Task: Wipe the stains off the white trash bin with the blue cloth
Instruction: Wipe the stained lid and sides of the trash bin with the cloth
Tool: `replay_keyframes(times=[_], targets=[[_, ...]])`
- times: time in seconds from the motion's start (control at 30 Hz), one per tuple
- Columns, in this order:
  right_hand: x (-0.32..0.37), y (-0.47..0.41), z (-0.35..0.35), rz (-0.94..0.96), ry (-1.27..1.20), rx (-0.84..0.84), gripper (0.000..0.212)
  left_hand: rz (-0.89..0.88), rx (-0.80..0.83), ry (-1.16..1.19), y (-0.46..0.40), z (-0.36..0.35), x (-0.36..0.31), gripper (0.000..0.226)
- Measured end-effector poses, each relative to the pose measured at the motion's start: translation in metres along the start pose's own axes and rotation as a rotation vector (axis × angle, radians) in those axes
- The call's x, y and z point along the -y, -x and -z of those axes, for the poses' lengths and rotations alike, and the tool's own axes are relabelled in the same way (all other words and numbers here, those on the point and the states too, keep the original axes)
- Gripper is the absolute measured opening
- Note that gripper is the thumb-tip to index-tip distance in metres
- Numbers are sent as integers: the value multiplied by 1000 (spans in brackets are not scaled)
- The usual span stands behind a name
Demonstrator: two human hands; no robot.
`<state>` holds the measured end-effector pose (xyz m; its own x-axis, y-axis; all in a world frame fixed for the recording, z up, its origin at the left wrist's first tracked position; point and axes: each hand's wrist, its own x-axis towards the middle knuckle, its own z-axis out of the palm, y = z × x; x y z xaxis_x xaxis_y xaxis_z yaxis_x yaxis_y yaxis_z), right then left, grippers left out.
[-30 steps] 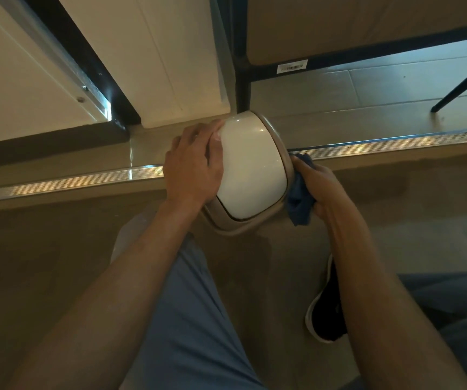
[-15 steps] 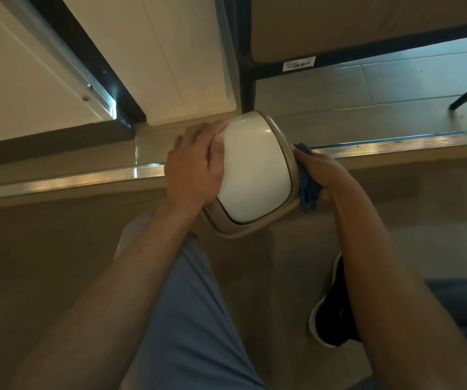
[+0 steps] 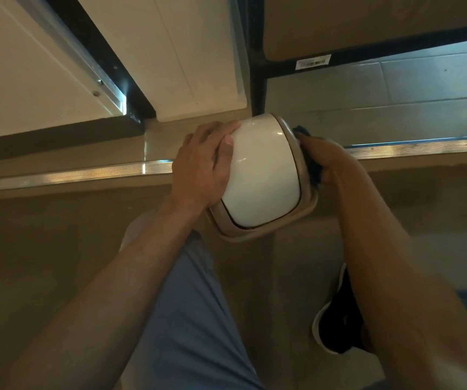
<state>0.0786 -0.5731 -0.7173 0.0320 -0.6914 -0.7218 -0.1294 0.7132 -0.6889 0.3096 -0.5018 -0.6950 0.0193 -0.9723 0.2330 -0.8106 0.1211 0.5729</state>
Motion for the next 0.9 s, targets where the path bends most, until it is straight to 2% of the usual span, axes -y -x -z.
replay_keyframes(times=[0.07,0.17,0.27,0.4,0.57,0.67,0.73,0.8,0.9], targets=[[-13,6,9,7,-37,39,40,-8,0,2,-1,0,-1,35],[0,1,2,47,60,-69,43,-8,11,3,-1,1,0,36],[24,1,-14,133,114,-107,39,-7,17,-8,-1,1,0,36],[24,12,-12,248,31,-159,23,-12,10,-11,0,1,0,36],[14,56,2,376,-80,-236,20,-33,3,-35,2,1,0,38],[14,88,-2,429,-17,-305,21,-47,17,-114,2,-1,4,43],[14,108,-8,511,24,-348,34,-57,-7,-158,1,0,2,44],[16,124,-17,588,36,-318,44,-85,-63,-138,3,3,-4,39],[29,148,-36,652,66,-239,36,-94,-181,60,12,12,-24,32]])
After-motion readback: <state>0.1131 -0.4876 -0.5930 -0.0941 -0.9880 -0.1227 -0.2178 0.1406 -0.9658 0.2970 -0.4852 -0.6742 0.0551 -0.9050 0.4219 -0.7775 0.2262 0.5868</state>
